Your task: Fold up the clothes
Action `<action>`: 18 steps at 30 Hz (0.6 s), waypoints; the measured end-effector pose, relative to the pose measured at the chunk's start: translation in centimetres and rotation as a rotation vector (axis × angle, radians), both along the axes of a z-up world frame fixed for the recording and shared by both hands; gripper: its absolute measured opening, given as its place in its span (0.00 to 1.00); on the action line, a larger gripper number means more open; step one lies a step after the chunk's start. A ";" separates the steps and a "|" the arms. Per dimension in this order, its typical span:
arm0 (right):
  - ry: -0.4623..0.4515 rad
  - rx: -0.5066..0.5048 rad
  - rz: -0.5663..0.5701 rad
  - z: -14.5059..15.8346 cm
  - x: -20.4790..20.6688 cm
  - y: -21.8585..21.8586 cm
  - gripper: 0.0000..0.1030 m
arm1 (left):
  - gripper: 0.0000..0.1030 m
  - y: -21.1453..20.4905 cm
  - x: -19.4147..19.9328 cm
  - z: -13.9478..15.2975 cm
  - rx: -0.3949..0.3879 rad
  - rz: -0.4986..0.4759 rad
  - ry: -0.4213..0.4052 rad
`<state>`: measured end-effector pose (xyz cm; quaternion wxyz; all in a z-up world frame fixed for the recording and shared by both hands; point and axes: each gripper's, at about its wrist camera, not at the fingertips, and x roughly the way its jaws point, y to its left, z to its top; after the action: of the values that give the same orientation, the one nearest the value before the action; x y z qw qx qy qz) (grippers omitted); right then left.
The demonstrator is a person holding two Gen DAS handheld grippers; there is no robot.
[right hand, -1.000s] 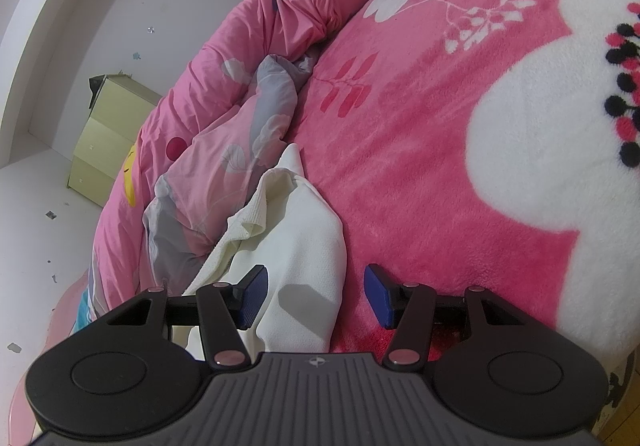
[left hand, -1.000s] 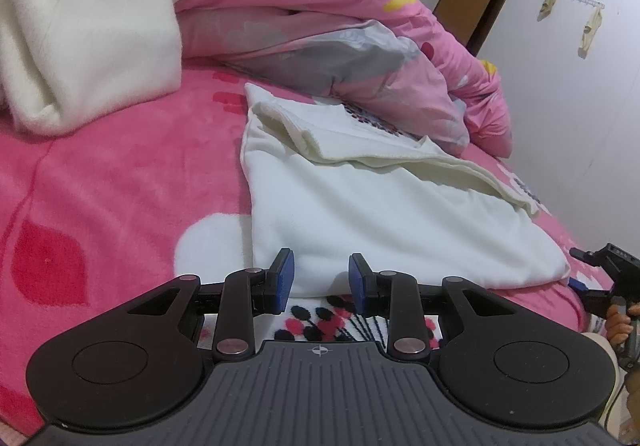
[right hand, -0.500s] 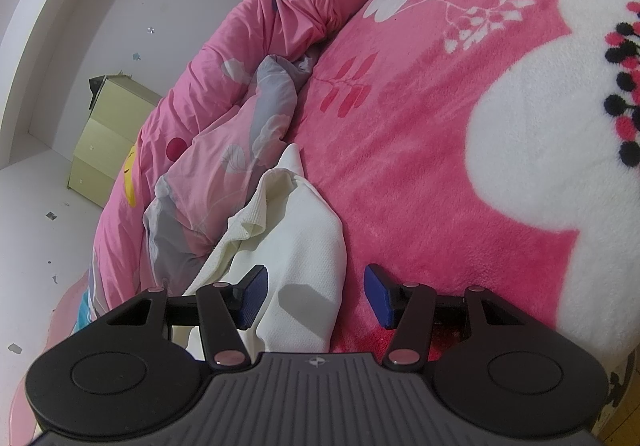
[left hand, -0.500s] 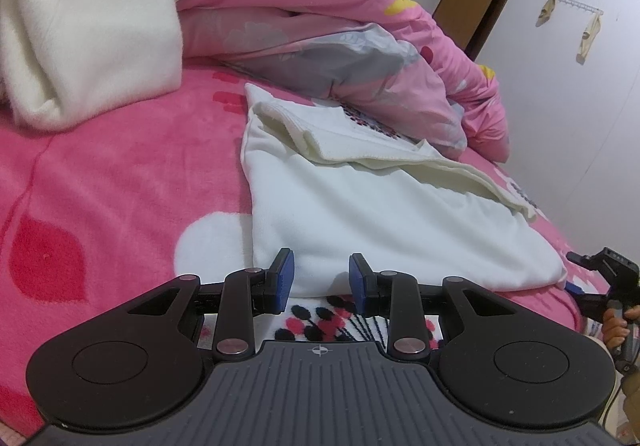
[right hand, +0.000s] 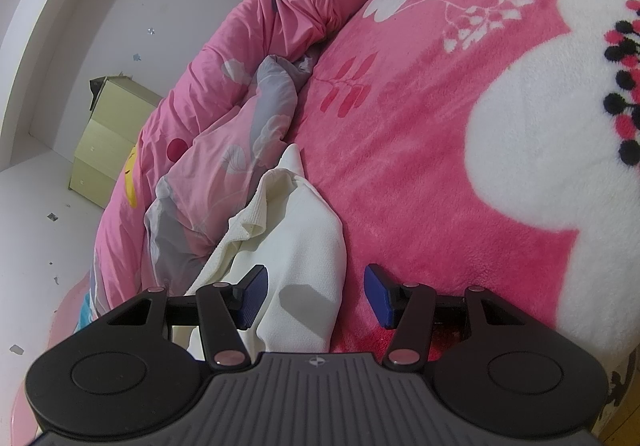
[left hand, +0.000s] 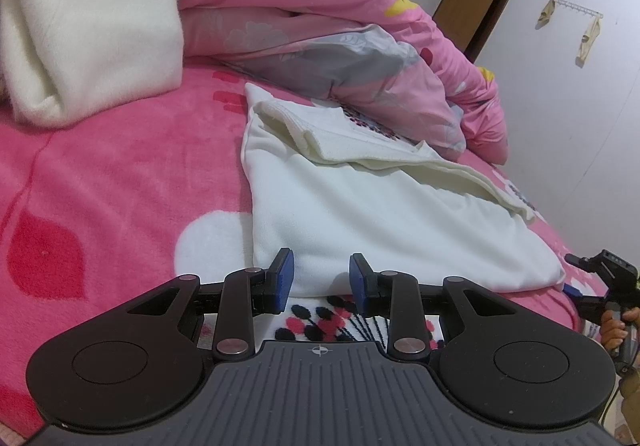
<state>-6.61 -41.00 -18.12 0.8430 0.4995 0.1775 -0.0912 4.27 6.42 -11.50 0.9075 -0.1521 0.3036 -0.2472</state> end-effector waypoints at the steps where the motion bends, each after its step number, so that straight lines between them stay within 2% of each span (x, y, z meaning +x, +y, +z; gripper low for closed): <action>1: -0.001 0.001 0.000 0.0 0.0 0.0 0.54 | 0.30 0.0 0.0 0.0 0.000 0.000 -0.001; 18: -0.004 0.006 0.000 -0.1 -0.1 0.0 0.54 | 0.31 0.1 -0.1 -0.2 -0.007 -0.001 -0.010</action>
<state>-6.68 -40.96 -18.21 0.8419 0.5021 0.1763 -0.0897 4.12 6.48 -11.66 0.9083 -0.1538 0.2986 -0.2495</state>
